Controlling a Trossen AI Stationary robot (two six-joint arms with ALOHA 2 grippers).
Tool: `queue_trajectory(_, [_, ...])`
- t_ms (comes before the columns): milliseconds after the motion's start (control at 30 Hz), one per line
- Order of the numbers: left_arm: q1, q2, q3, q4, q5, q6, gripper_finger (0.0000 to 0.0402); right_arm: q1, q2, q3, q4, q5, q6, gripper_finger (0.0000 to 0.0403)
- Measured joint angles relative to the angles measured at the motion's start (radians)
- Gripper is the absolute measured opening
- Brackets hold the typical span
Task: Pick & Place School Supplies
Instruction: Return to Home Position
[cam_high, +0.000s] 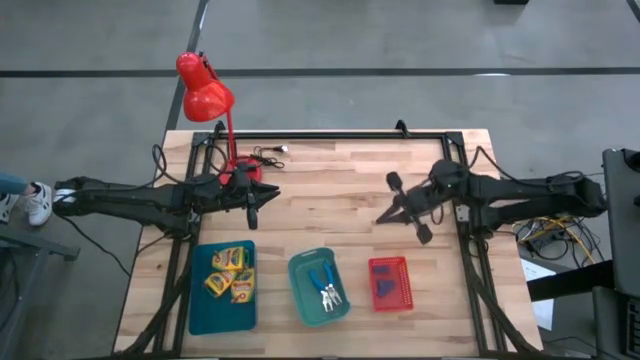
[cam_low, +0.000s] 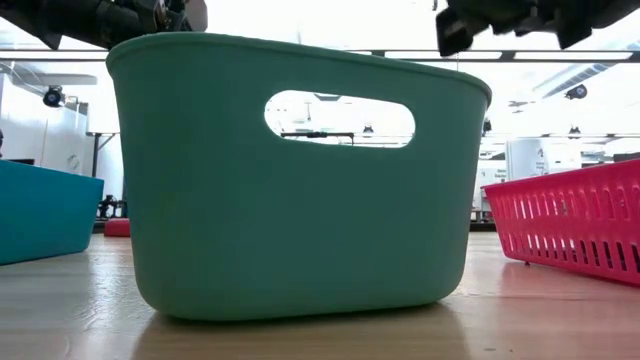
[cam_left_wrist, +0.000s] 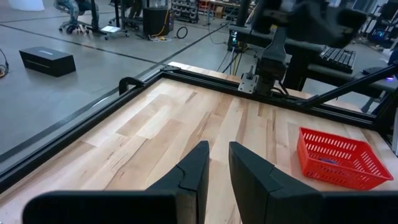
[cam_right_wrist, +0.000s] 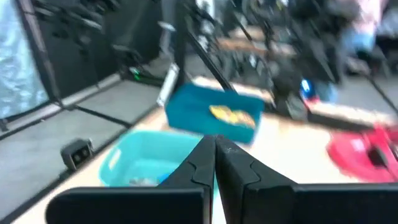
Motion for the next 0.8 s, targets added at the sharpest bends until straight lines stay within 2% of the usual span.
queue_trajectory(133, [0.0,0.0,0.0,0.0,0.0,0.0,0.0067,-0.049,-0.1,0.0,-0.157,0.009,0.004,0.0008])
queue_trajectory(267, [0.0,0.0,0.0,0.0,0.0,0.0,0.0067,-0.05,-0.225,0.0,-0.28,0.139,0.011,0.0008])
queue_trajectory(600, [0.0,0.0,0.0,0.0,0.0,0.0,0.0067,-0.046,-0.431,-0.032,-0.466,0.339,0.126,0.0008])
queue_trajectory(800, [0.0,0.0,0.0,0.0,0.0,0.0,0.0067,-0.044,-0.534,-0.071,-0.494,0.424,0.165,0.0008])
